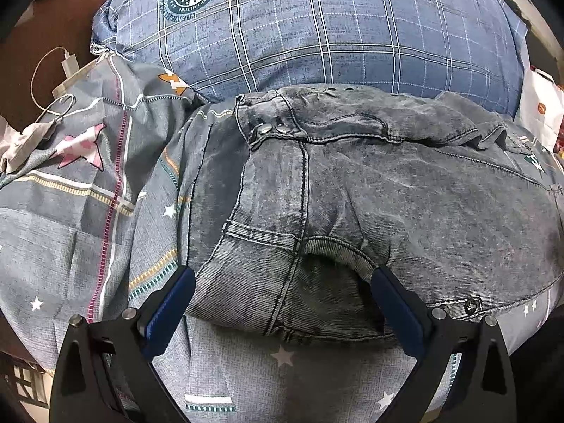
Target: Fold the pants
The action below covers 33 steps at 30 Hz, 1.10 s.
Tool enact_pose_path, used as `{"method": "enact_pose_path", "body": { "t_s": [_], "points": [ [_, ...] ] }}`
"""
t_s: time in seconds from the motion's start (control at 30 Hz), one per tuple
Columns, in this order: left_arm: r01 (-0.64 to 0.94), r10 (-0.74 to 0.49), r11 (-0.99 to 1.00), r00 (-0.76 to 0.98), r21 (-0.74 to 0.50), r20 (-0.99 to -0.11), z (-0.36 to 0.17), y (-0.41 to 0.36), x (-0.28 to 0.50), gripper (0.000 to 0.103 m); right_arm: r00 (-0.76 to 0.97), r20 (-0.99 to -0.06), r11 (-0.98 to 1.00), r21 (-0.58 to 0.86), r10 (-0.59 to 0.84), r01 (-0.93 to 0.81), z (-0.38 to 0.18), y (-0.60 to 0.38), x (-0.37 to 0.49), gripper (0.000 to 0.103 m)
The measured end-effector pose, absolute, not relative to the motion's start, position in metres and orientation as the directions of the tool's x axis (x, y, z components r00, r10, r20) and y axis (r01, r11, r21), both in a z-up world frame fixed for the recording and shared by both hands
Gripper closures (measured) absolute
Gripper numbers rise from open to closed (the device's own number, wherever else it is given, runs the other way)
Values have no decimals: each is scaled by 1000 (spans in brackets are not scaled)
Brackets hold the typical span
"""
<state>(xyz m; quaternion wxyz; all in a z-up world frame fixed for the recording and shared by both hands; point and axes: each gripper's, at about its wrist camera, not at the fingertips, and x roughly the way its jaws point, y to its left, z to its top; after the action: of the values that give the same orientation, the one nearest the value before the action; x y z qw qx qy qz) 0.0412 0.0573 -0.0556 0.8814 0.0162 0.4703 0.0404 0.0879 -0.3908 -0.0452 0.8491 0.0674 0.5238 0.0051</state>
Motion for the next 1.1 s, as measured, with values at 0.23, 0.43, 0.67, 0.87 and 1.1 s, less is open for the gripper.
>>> {"method": "enact_pose_path", "body": {
  "t_s": [0.23,0.43,0.67,0.87,1.1],
  "points": [
    [-24,113,993,467,115,-877,-83,55,53,3,348,-936,988,107,61,114,-64,-404,102,13],
    [-11,28,1000,555,27,-831,-44,61,69,3,505,-857,978,179,99,112,-3,-425,119,13],
    [-51,-63,993,540,-107,-839,-20,87,172,3,559,-815,964,247,153,96,32,-457,239,13],
    [-124,-27,988,464,-96,-886,-63,101,229,3,382,-920,961,179,87,212,-49,-468,323,35],
    [-124,-28,988,429,-90,-903,-91,103,237,3,387,-911,986,-101,-145,131,-40,-437,323,88]
  ]
}}
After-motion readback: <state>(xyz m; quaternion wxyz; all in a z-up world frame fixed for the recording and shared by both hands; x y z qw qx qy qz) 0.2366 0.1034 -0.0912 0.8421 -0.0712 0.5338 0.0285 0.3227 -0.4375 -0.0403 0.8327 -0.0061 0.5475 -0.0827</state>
